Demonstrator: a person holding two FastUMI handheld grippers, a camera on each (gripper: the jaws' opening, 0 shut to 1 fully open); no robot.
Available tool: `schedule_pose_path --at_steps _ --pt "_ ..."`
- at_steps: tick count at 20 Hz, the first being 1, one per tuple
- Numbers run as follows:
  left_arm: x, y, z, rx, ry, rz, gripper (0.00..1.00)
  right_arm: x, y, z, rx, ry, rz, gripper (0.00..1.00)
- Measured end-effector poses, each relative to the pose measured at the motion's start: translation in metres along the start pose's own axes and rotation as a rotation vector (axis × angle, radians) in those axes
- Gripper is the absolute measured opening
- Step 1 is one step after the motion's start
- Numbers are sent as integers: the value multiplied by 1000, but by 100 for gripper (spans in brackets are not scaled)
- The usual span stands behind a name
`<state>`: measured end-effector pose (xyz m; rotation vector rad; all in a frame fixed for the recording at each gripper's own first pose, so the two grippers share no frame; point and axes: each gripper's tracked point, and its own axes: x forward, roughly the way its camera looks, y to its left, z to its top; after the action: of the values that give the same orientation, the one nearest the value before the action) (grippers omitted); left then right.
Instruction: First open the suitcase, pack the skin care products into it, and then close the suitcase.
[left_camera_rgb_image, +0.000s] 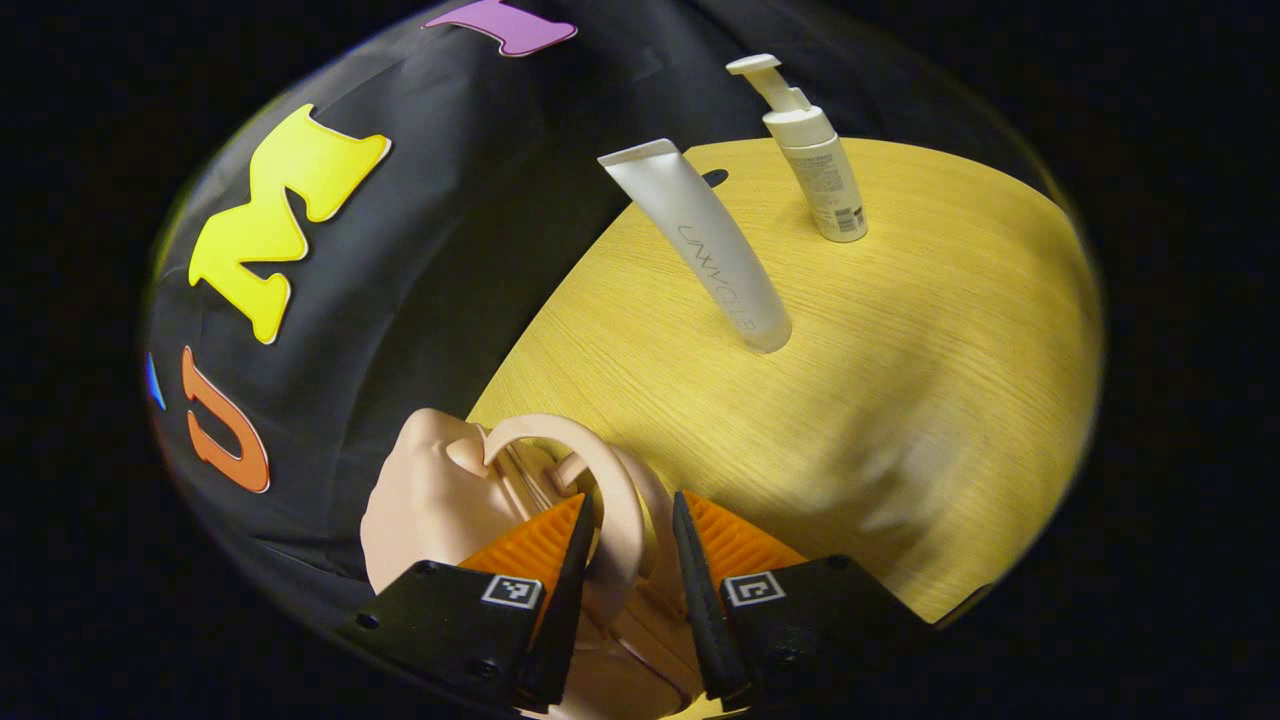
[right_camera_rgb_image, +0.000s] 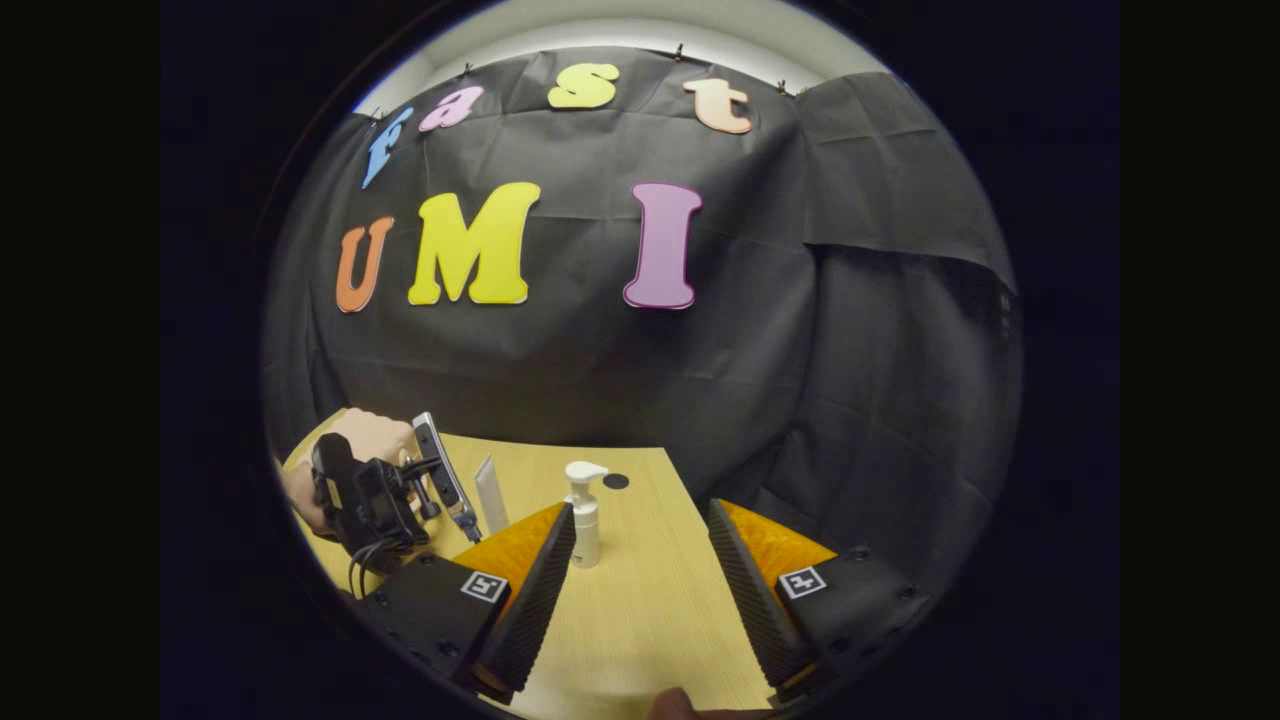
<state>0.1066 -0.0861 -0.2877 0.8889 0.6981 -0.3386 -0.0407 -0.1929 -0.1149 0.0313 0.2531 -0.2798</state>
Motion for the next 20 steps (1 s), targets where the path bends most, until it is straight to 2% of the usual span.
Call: schedule_pose_path --at_steps 4,5,6,8,12,17,20 --pt "-1 6 -1 -27 14 8 29 -4 3 -5 21 12 7 77" --pt "1 5 0 -23 24 8 32 -6 5 -5 22 12 12 77" --pt "3 4 0 -17 34 3 27 -8 7 -5 20 9 15 79" --pt "1 3 0 -32 42 -7 23 -14 9 -1 13 -2 20 80" --pt "-17 10 13 -84 -29 -50 17 -21 11 3 9 -20 19 80" --pt "-64 34 29 -268 -189 -26 13 -27 19 21 9 -60 17 80" --pt "-117 96 36 -428 -336 46 10 -27 38 41 0 -92 41 80"
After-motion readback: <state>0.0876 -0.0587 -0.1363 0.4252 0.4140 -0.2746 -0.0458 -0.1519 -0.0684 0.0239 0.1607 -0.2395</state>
